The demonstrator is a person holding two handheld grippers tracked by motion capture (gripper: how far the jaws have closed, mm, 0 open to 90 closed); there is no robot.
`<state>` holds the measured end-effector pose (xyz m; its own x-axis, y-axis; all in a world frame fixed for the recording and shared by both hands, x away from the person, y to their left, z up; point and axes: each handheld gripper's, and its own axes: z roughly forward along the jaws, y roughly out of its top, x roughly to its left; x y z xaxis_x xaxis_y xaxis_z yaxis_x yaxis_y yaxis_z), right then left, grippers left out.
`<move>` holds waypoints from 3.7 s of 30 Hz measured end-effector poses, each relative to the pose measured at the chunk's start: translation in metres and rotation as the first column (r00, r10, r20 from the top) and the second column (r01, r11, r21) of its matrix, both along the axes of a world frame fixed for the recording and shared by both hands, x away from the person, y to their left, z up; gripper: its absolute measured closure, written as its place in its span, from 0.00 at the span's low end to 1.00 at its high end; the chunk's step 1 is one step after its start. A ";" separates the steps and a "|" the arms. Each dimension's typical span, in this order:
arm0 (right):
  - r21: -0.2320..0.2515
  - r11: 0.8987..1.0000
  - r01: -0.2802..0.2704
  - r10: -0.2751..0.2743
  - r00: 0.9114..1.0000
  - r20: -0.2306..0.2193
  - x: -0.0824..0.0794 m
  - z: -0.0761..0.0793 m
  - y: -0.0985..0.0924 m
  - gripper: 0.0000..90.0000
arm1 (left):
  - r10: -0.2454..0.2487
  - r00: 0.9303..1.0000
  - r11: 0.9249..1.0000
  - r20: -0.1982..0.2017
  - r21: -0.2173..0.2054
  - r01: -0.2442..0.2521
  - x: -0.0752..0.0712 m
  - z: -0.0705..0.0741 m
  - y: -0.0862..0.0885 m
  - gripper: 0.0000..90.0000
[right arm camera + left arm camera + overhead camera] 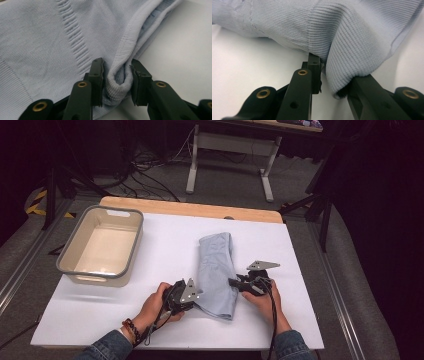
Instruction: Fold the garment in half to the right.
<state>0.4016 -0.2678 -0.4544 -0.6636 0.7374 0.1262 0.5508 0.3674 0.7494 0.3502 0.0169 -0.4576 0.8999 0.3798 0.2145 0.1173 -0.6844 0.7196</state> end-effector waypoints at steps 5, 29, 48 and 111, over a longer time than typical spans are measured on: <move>-0.031 0.999 -0.011 0.012 0.999 0.043 0.008 0.001 0.015 0.75 | 0.022 1.000 1.000 -0.016 0.011 -0.021 0.005 0.003 0.011 0.88; -0.131 0.991 -0.019 0.044 0.981 0.191 -0.010 0.009 0.032 0.87 | 0.043 0.999 0.998 0.020 0.037 -0.044 -0.028 -0.002 0.033 0.81; -0.136 0.991 -0.008 0.040 0.971 0.236 -0.014 0.017 0.031 0.91 | -0.012 1.000 1.000 0.020 0.014 0.012 -0.049 0.006 0.054 0.93; -0.197 0.979 -0.060 0.099 0.977 0.192 -0.018 0.005 0.043 1.00 | 0.059 0.995 0.990 -0.081 -0.126 -0.069 0.022 0.005 0.028 0.93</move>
